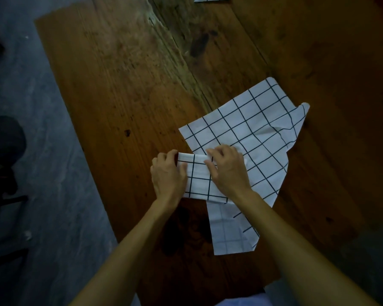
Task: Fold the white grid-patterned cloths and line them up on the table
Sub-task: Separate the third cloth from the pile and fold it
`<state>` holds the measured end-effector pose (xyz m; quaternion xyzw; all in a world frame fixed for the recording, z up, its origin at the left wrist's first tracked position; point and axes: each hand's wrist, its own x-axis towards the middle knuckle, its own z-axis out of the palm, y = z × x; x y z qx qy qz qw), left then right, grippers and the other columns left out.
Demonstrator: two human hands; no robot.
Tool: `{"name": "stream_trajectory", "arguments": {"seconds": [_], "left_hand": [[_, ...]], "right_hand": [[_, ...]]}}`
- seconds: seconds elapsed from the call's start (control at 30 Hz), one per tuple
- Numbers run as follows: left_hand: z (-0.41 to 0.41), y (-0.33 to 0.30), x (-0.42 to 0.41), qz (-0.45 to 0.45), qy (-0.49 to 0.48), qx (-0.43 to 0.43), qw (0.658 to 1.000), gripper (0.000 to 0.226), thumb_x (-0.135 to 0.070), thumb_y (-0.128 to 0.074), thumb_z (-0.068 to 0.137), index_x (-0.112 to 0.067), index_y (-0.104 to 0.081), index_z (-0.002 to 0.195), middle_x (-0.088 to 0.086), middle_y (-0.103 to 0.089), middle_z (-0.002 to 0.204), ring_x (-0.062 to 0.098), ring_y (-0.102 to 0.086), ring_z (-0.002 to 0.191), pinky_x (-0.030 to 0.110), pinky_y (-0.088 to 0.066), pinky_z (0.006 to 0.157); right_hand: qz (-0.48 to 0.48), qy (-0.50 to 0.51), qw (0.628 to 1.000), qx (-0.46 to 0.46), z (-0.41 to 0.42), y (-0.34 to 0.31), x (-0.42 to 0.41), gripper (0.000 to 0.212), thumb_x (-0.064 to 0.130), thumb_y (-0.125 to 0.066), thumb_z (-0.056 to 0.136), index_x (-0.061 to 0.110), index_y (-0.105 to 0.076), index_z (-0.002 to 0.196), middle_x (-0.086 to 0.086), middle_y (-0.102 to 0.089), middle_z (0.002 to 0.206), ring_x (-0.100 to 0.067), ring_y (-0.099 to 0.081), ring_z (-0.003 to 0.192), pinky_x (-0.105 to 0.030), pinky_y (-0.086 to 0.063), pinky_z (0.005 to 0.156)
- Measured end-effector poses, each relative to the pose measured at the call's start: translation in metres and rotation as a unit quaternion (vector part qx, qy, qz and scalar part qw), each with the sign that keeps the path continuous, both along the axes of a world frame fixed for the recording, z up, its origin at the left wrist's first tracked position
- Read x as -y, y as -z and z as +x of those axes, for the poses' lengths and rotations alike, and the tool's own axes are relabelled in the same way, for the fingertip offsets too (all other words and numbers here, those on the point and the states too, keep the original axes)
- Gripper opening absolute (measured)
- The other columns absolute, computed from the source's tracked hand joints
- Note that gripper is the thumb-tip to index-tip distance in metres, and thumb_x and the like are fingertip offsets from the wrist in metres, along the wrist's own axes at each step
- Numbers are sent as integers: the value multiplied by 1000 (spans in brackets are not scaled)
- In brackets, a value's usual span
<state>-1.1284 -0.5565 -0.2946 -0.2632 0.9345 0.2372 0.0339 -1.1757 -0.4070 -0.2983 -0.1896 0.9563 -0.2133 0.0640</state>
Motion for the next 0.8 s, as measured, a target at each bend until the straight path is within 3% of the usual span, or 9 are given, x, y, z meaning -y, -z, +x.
{"name": "stream_trajectory", "arguments": {"seconds": [0.17,0.27,0.37,0.47,0.53,0.63,0.7,0.8], "left_hand": [[5,2,1,29,-3,-18,999,42,-30,-62,88,-19,-52,127,3,-53,114,14,-44,101,26,-40,82],[13,3,2,34,-3,-30,999,44,-34,-60,89,-18,-51,128,5,-52,117,15,-44,102,26,-39,80],[16,-4,8,64,-15,-34,997,45,-41,-58,90,-19,-52,128,4,-49,124,17,-41,111,28,-32,87],[16,-19,21,138,12,-48,989,27,-40,-58,90,-26,-61,112,-4,-53,118,17,-41,117,41,-37,98],[16,-39,30,209,13,-84,974,13,-36,-59,90,-30,-62,101,-12,-56,108,14,-49,109,42,-47,89],[18,-92,35,323,4,-142,936,12,-30,-61,90,-20,-65,96,-6,-63,94,10,-58,83,23,-47,66],[29,-131,39,359,17,-197,912,13,-28,-61,88,-18,-65,95,-4,-63,89,6,-59,76,21,-50,61],[43,-177,41,391,29,-263,882,14,-27,-62,88,-16,-65,94,1,-65,87,12,-62,77,24,-54,62]], "right_hand": [[60,-40,995,69,-13,-9,18,27,39,-51,94,23,-59,115,0,-64,104,-23,-54,100,-38,-34,88],[36,-36,990,135,-20,-20,21,23,38,-51,95,25,-62,111,2,-64,103,-19,-55,100,-37,-34,92],[-67,1,976,206,-20,-32,15,20,37,-54,95,22,-66,102,3,-66,100,-17,-57,96,-38,-42,90],[-163,36,959,231,-16,-53,7,14,33,-57,94,22,-65,94,8,-66,92,-11,-59,92,-30,-46,79],[-211,49,950,225,-12,-73,5,14,31,-57,94,20,-64,92,13,-62,84,-1,-56,83,-22,-41,71],[-302,66,925,220,0,-113,8,18,31,-54,96,17,-63,89,6,-54,70,-4,-46,64,-22,-39,63],[-363,72,903,218,14,-144,13,18,32,-53,97,17,-64,95,-13,-62,80,-16,-54,72,-32,-45,67],[-450,85,860,226,32,-183,19,22,28,-53,96,11,-63,106,-13,-69,99,-25,-66,93,-38,-55,81]]}}
